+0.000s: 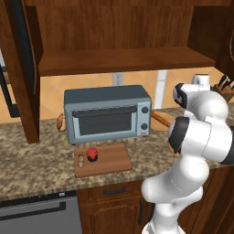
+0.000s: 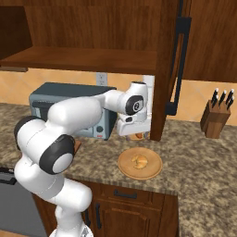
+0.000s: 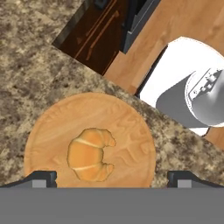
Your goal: From the different types of pastries on the counter, select a croissant and place it on the cutting board. Then retrieve a jar of jam from the cabinet and place it alongside the croissant on the cutting board.
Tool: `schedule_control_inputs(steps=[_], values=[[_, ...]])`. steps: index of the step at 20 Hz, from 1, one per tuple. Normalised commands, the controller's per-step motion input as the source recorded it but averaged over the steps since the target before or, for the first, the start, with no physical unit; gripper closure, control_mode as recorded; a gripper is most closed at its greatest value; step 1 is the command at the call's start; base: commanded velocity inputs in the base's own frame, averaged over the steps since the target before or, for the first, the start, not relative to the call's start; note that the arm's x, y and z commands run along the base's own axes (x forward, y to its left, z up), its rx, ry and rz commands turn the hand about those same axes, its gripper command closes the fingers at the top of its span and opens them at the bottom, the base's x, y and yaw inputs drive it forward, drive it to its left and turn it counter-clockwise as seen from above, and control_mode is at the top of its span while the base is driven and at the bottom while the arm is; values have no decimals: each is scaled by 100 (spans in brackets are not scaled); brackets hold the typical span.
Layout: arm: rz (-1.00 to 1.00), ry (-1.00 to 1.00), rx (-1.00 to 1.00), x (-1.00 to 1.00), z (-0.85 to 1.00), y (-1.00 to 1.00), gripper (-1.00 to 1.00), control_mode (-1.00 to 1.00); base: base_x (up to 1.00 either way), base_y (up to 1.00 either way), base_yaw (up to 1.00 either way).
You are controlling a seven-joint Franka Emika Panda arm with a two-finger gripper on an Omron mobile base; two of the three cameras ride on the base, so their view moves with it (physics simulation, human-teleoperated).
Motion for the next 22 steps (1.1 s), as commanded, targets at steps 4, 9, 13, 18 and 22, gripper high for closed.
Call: schedule_control_inputs(steps=[4,9,13,18,22], values=[[-4,-10,0,7,-23,0,-100,-100,0,0,0],[-4,-9,0,26,-30,0,-100,-100,0,0,0],[-1,-10,-8,13,-35,-3,-100,-100,0,0,0],[0,-7,-6,11,-23,-7,-100,-100,0,0,0],[-5,0,0,-9,-8,0,-100,-100,0,0,0]])
